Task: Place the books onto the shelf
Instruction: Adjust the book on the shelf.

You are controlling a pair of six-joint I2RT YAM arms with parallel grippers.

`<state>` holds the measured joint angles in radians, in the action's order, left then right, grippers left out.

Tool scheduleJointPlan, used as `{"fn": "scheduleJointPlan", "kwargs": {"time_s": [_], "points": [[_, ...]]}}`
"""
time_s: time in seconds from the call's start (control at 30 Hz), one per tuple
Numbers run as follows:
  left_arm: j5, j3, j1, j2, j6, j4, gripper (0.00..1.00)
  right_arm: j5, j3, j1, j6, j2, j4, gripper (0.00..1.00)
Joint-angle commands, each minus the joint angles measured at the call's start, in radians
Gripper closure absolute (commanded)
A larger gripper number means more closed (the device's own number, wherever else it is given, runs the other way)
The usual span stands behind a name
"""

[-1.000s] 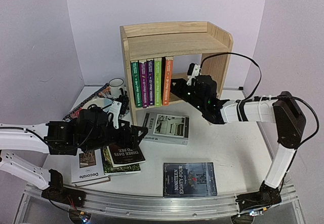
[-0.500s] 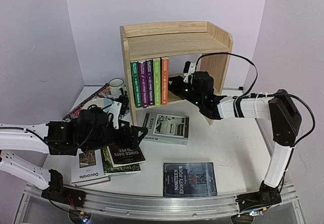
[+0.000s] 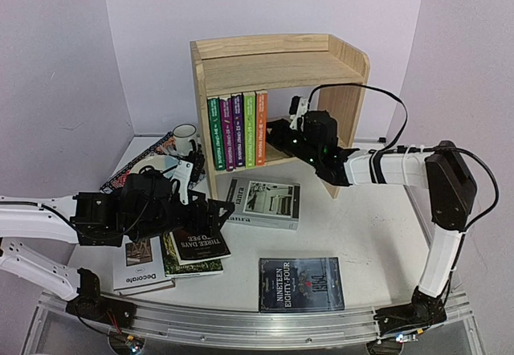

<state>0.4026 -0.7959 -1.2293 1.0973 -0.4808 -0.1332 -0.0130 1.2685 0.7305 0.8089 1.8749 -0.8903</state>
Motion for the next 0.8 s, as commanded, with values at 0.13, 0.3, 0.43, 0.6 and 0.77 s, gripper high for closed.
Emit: {"fn": "scheduleJointPlan", "kwargs": {"time_s": [0.13, 0.3, 0.43, 0.6, 0.77], "points": [[0.01, -0.004, 0.004, -0.015, -0.009, 0.001, 0.09, 0.155, -0.124, 0.029, -0.051, -0.171, -0.003, 0.89], [0.011, -0.003, 0.004, -0.015, -0.012, 0.0, 0.09, 0.187, -0.156, 0.028, -0.09, -0.23, 0.049, 0.85], [0.012, -0.008, 0.004, -0.01, -0.007, -0.002, 0.09, 0.147, -0.113, 0.028, -0.137, -0.228, 0.1, 0.83], [0.007, -0.019, 0.005, 0.004, -0.004, -0.002, 0.09, 0.046, -0.003, 0.032, -0.214, -0.196, 0.153, 0.83], [0.006, -0.02, 0.004, 0.008, -0.003, -0.002, 0.09, 0.072, 0.067, 0.083, -0.334, -0.2, 0.208, 0.83]]}}
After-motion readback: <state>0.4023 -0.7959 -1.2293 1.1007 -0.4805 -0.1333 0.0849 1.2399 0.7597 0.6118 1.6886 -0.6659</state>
